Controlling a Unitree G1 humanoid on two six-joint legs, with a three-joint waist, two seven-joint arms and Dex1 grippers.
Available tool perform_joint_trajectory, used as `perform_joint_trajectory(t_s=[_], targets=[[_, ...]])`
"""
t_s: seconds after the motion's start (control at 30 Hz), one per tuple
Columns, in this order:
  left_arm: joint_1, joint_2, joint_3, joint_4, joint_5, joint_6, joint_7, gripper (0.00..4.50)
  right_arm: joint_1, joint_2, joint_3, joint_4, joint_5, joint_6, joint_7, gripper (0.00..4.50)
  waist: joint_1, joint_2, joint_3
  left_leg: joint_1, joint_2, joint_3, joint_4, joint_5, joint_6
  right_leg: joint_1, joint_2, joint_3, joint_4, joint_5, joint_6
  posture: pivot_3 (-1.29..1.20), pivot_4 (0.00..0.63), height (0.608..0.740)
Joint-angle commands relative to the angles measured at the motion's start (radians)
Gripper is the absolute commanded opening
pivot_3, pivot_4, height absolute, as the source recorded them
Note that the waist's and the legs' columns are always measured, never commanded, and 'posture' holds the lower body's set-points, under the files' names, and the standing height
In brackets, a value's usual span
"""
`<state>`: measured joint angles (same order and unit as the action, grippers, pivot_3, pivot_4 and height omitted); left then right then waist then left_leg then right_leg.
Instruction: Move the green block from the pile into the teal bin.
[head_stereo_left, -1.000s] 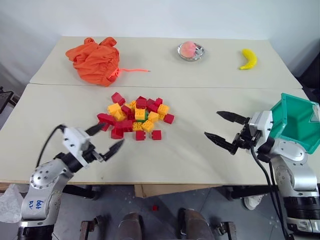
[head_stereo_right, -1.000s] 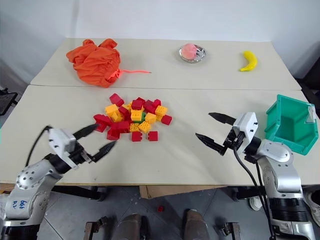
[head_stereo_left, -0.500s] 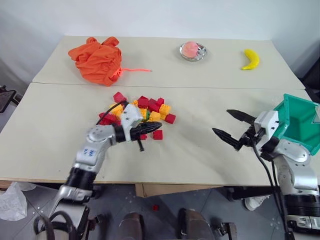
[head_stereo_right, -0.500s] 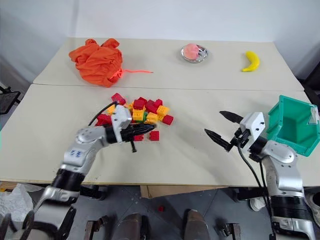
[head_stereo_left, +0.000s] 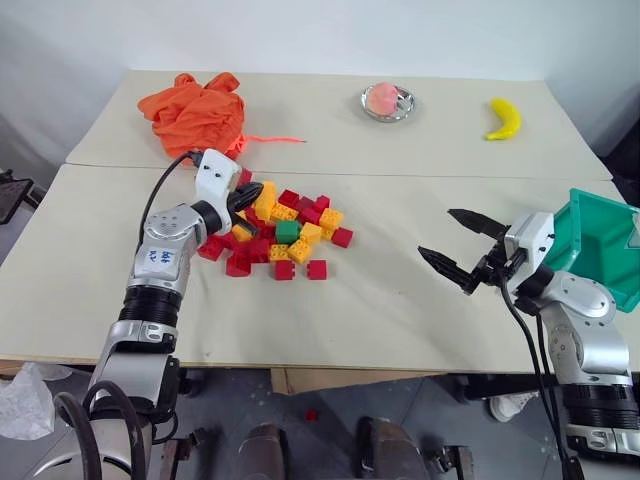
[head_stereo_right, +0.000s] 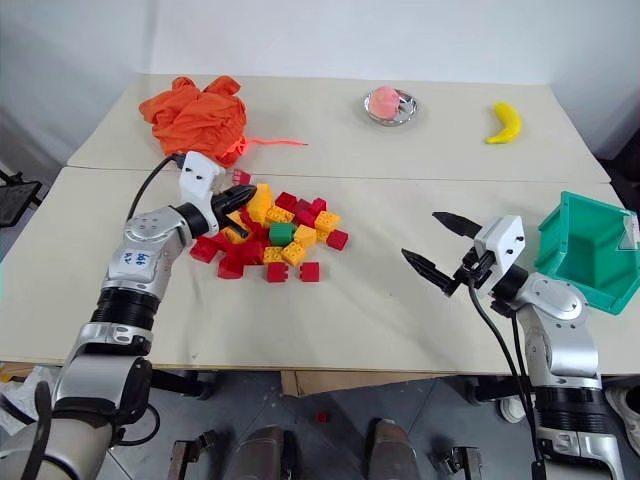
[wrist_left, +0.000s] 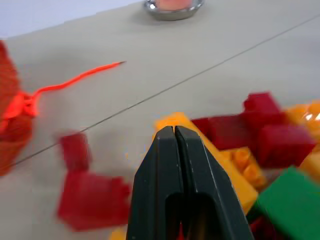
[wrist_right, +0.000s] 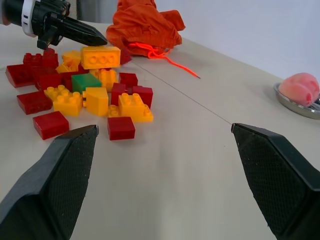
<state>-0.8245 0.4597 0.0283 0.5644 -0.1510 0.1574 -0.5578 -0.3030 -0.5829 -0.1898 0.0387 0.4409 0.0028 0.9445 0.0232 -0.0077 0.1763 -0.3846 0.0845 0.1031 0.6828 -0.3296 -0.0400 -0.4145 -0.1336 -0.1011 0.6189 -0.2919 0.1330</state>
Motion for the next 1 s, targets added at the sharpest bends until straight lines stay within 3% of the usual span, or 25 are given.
perform_joint_trajectory(t_s=[0.03, 0.23, 0.37, 0.6, 0.7, 0.83, 1.0], targets=[[0.057, 0.016, -0.012, -0.086, -0.033, -0.034, -0.134, 0.04, -0.009, 0.001, -0.001, -0.037, 0.008, -0.006, -0.002, 4.5, 0.002, 0.0, 0.0, 0.0, 0.0, 0.0, 0.0, 0.0, 0.0, 0.0, 0.0, 0.0, 0.0, 0.0, 0.0, 0.0, 0.15, 0.74], [0.165, 0.043, -0.099, -0.292, -0.094, -0.011, -0.403, 0.04, -0.006, 0.001, 0.006, -0.044, 0.013, -0.005, -0.003, 4.5, 0.0, 0.0, 0.0, 0.0, 0.0, 0.0, 0.0, 0.0, 0.0, 0.0, 0.0, 0.0, 0.0, 0.0, 0.0, 0.0, 0.15, 0.74], [0.227, 0.084, -0.102, -0.379, -0.111, 0.02, -0.472, 0.04, -0.002, 0.002, 0.008, -0.054, 0.016, -0.001, -0.004, 4.5, -0.003, 0.0, 0.0, 0.0, 0.0, 0.0, 0.0, 0.0, 0.0, 0.0, 0.0, 0.0, 0.001, 0.0, 0.0, 0.0, 0.15, 0.74], [0.399, 0.18, 0.15, -0.47, -0.288, 0.025, -0.504, 0.04, 0.004, 0.028, 0.015, -0.057, 0.033, 0.012, -0.01, 4.5, -0.015, 0.0, 0.0, 0.0, 0.0, 0.0, 0.0, 0.0, 0.0, -0.001, 0.0, 0.0, 0.001, 0.0, 0.0, 0.0, 0.15, 0.74], [0.515, 0.255, 0.262, -0.422, -0.268, 0.002, -0.466, 0.64, -0.005, 0.04, 0.018, -0.053, 0.037, 0.021, -0.008, 4.5, -0.026, 0.0, 0.0, 0.0, 0.0, 0.0, 0.0, 0.0, 0.0, -0.001, 0.0, 0.0, 0.001, 0.0, 0.0, 0.0, 0.15, 0.74], [0.628, 0.306, 0.391, -0.352, -0.267, -0.036, -0.425, 1.82, -0.016, 0.045, 0.022, -0.037, 0.027, 0.01, 0.001, 4.5, -0.026, 0.0, 0.0, 0.0, 0.001, 0.0, -0.001, 0.0, 0.0, -0.001, 0.0, 0.0, 0.001, 0.0, -0.001, 0.0, 0.15, 0.74], [0.696, 0.288, 0.444, -0.417, -0.287, -0.049, -0.382, 3.38, -0.02, 0.042, 0.03, -0.016, 0.006, -0.014, 0.017, 4.5, -0.017, 0.0, 0.0, 0.0, 0.001, 0.0, -0.001, -0.001, 0.0, -0.001, -0.001, 0.0, 0.001, 0.0, -0.001, 0.0, 0.15, 0.74]])
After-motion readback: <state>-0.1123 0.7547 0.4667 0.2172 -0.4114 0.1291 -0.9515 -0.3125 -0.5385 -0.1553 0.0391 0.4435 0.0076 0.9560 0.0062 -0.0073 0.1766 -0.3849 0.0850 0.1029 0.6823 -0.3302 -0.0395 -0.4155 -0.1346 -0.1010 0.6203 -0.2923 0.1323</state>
